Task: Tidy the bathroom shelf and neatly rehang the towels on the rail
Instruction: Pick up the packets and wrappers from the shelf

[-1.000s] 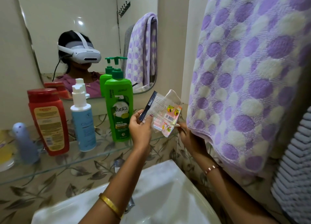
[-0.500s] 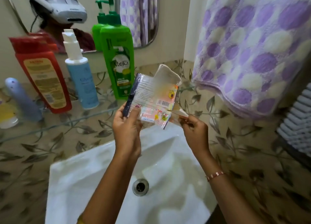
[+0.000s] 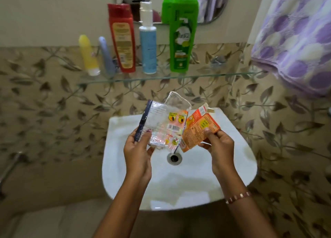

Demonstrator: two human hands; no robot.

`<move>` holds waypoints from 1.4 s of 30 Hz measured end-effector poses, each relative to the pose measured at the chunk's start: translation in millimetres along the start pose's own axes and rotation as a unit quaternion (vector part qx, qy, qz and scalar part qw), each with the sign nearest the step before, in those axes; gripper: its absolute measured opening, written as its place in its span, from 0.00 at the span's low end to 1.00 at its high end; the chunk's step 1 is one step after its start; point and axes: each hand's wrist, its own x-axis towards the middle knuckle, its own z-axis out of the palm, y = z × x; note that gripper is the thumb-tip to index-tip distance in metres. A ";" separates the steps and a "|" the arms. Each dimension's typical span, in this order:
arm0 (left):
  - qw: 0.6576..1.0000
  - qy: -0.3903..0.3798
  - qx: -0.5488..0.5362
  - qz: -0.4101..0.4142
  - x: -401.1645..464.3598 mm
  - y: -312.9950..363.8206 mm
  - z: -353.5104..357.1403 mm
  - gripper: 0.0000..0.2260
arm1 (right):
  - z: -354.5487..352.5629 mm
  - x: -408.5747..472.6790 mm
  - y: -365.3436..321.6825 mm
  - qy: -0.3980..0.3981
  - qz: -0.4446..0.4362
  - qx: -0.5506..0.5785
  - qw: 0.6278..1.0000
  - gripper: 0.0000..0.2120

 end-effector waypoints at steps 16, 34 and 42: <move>0.939 0.332 -0.067 0.054 -205.9 2.1 -190.6 0.07 | 37.6 -217.4 56.9 -0.323 0.148 -0.038 0.934 0.04; 0.876 0.475 -0.022 -0.076 -267.4 -0.4 -467.5 0.15 | 135.7 -429.4 234.6 -0.329 0.310 -0.200 0.869 0.11; 0.829 0.506 -0.041 -0.235 -210.8 -103.8 -558.2 0.16 | 142.1 -441.0 365.7 -0.277 0.438 -0.278 0.809 0.09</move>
